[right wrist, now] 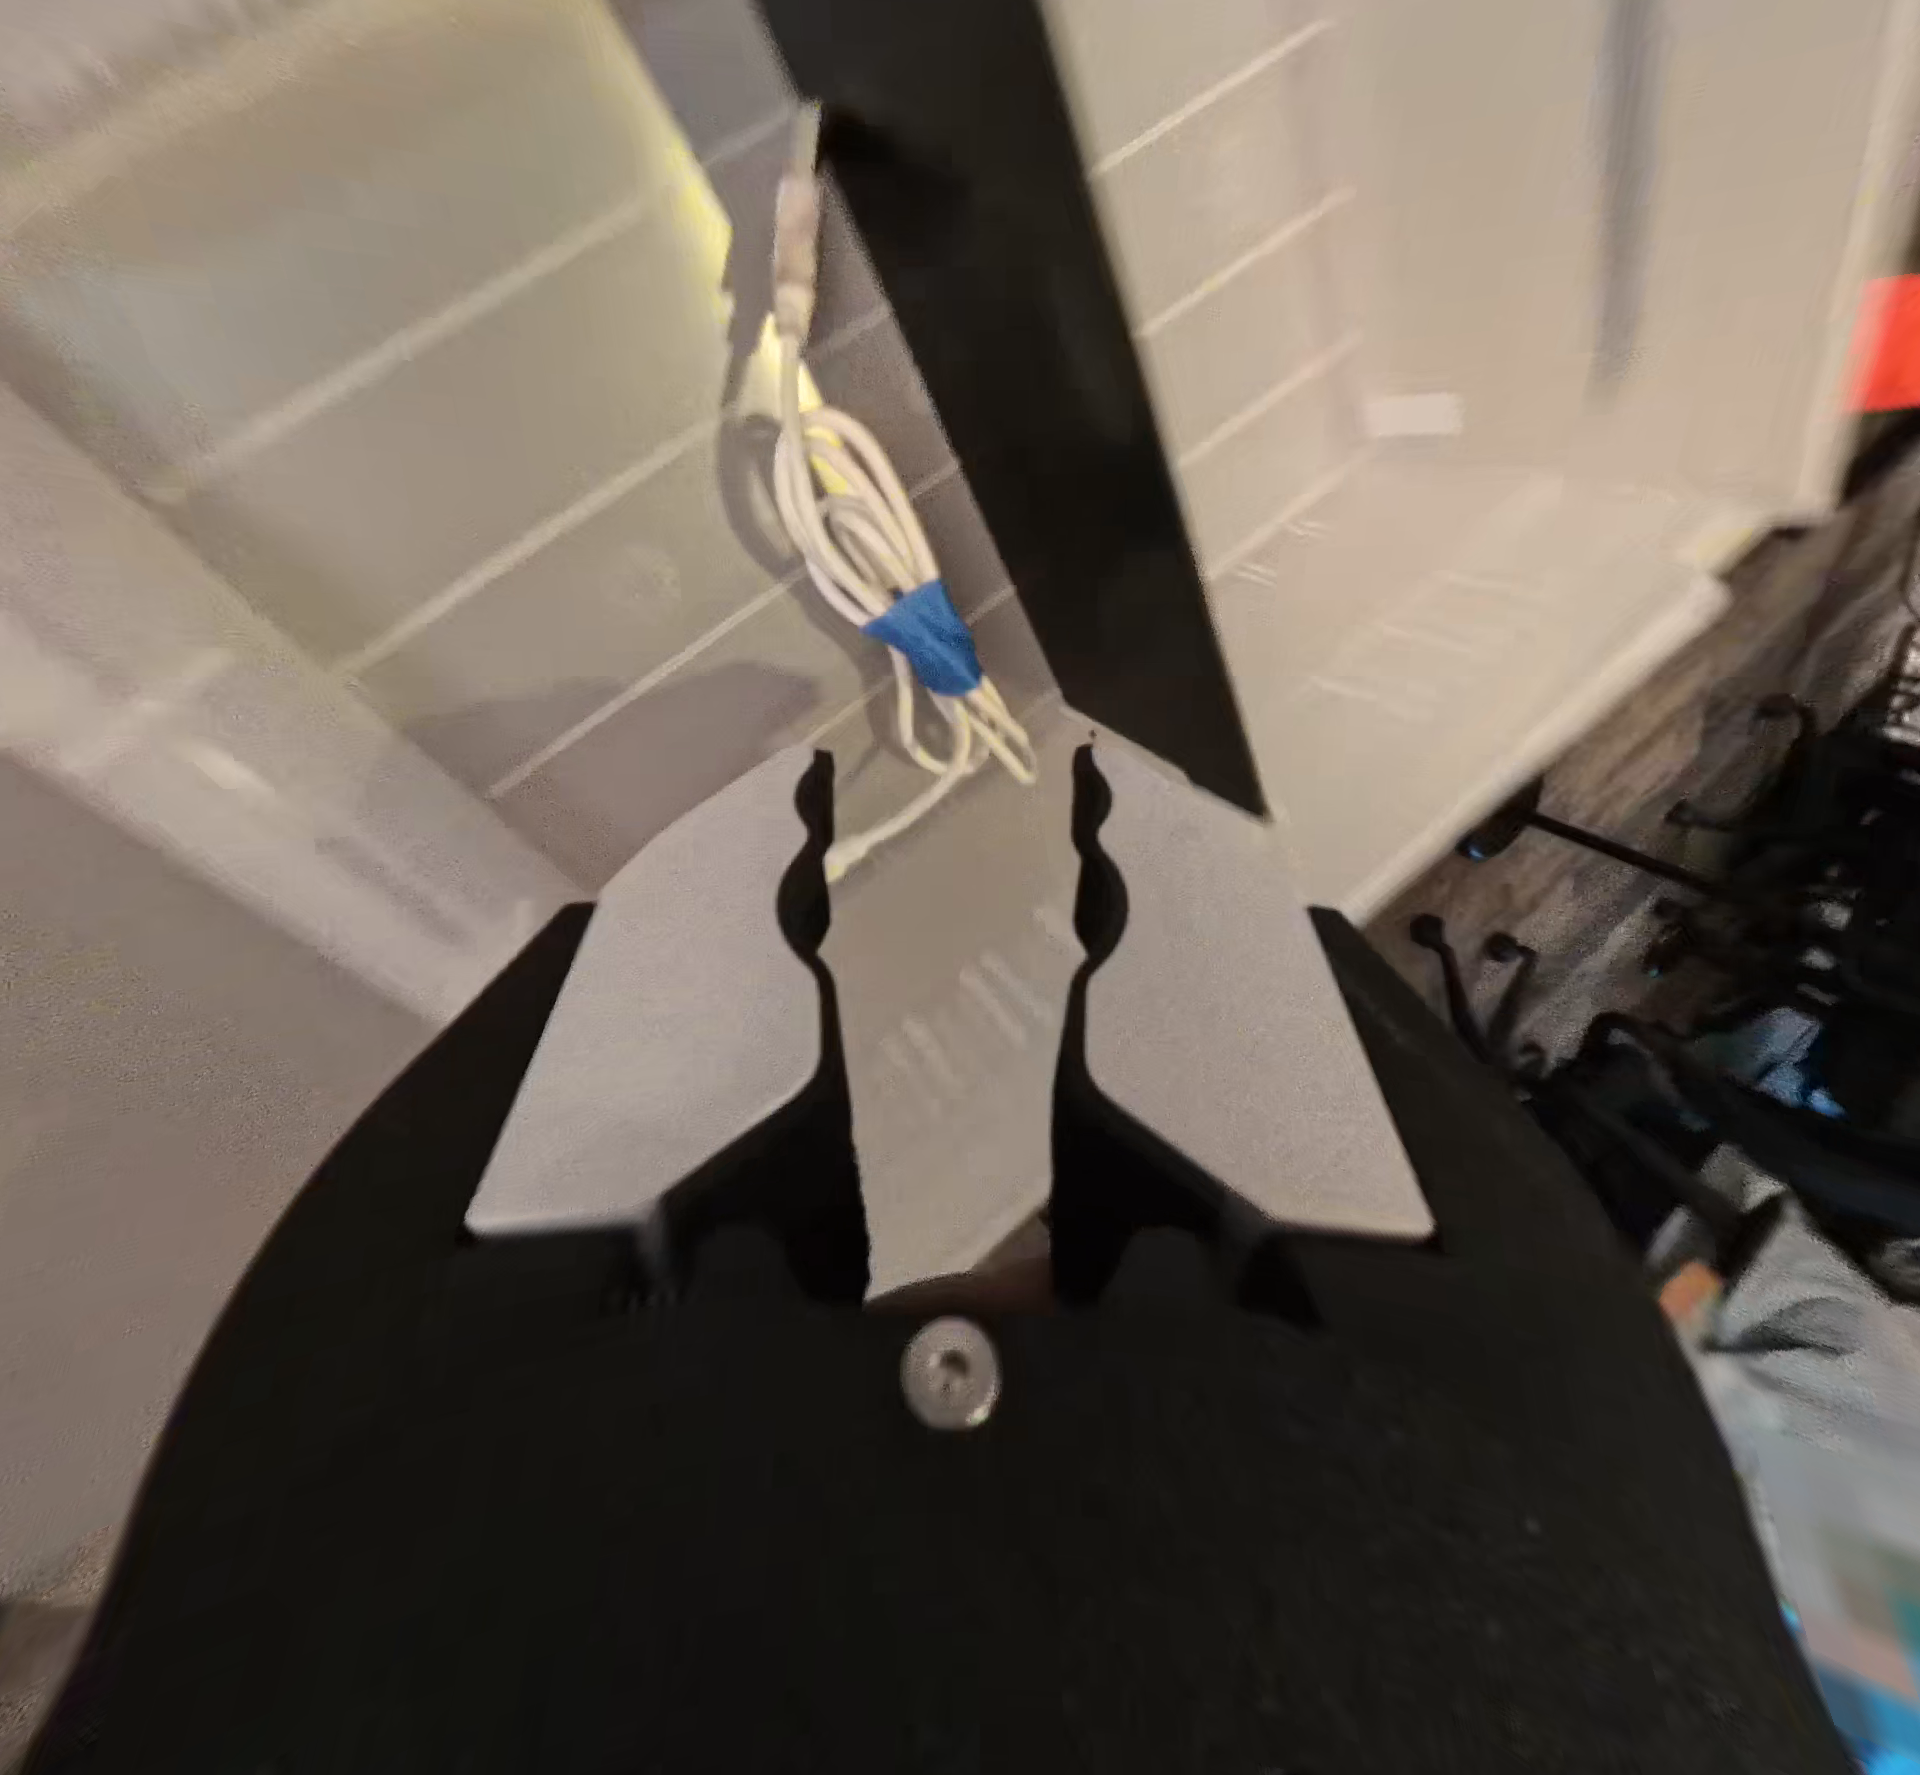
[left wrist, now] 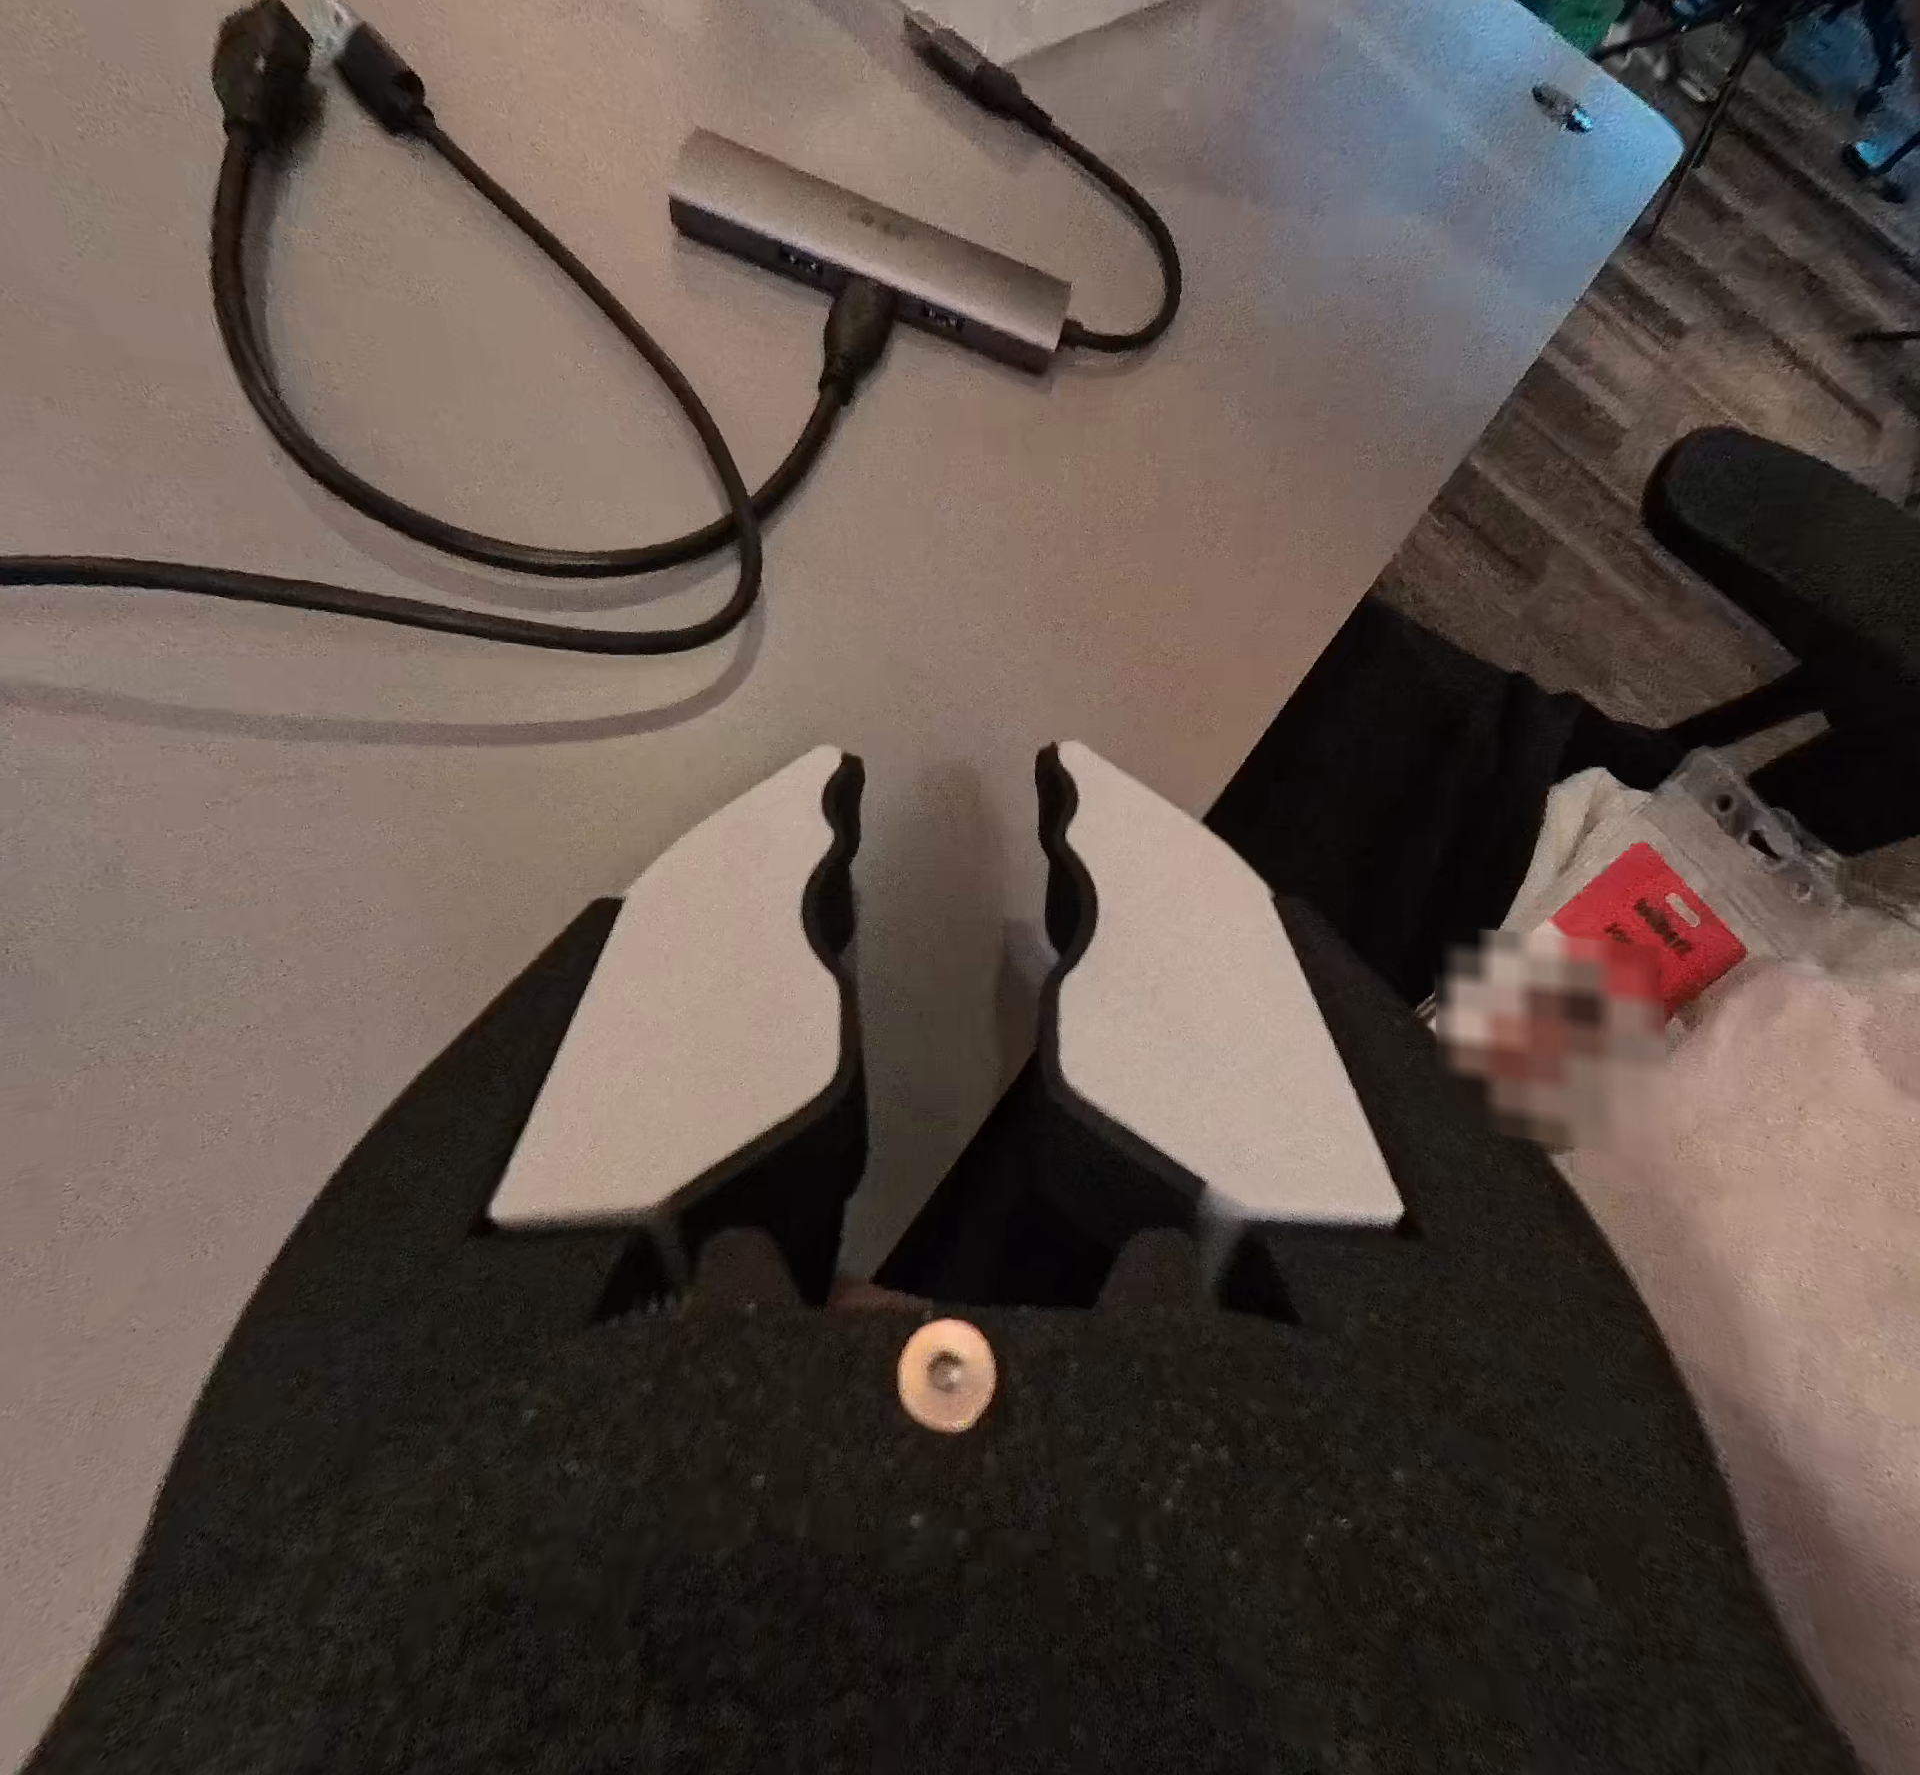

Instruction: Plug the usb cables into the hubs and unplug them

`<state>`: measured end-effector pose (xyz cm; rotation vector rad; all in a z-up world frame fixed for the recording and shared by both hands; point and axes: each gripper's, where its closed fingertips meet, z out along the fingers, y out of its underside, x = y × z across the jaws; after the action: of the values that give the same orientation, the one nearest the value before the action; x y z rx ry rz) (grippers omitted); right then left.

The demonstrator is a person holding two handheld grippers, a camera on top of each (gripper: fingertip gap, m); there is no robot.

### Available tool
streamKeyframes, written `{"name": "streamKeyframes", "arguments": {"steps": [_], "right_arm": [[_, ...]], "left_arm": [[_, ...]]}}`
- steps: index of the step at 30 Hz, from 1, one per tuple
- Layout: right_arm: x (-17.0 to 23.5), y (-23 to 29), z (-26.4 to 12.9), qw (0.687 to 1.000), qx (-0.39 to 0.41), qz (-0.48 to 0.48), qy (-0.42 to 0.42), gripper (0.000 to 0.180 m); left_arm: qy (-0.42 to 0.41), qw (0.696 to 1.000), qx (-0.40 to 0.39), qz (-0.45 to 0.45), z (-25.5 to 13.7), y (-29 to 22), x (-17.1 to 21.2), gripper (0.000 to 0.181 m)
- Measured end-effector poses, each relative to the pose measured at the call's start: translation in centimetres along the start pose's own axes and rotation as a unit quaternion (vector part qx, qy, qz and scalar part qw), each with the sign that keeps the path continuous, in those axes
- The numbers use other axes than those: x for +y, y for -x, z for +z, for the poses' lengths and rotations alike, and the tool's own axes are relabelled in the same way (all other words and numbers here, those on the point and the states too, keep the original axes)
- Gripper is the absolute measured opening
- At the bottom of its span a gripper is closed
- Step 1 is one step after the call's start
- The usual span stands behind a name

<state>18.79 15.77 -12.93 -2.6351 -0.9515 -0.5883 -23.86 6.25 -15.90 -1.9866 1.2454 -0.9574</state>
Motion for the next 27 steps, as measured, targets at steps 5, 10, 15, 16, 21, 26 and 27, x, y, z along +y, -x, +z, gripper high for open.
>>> {"name": "streamKeyframes", "arguments": {"steps": [5,10,15,16,21,26,27], "right_arm": [[-6.0,7.4,-10.2,0.959,-0.018,0.154,-0.237,0.055],[-12.1,22.6,-8.2,0.922,-0.136,0.210,-0.296,0.063],[-13.2,25.0,-4.7,0.951,-0.037,0.192,-0.241,0.049],[-13.2,25.0,-4.6,0.949,-0.034,0.201,-0.242,0.043],[-13.2,25.0,-4.0,0.925,-0.113,0.265,-0.248,0.033],[-13.4,25.0,-4.0,0.913,-0.173,0.263,-0.260,0.032],[-13.3,24.8,-4.2,0.911,-0.176,0.259,-0.269,0.032]], "left_arm": [[-0.027,1.000,0.003,0.007,-0.3,-0.3,-1.2,0.029],[-0.024,0.999,0.009,0.018,-0.1,-0.7,-1.2,0.028],[-0.030,0.999,0.004,0.030,-0.3,-0.5,-1.5,0.028],[-0.031,0.999,0.002,0.033,-0.3,-0.4,-1.5,0.027],[-0.050,0.997,0.001,0.059,0.0,-0.5,-2.4,0.026],[-0.049,0.995,-0.027,0.085,3.0,0.2,-5.2,0.037],[-0.036,0.995,-0.031,0.092,3.9,0.3,-5.5,0.040]]}}
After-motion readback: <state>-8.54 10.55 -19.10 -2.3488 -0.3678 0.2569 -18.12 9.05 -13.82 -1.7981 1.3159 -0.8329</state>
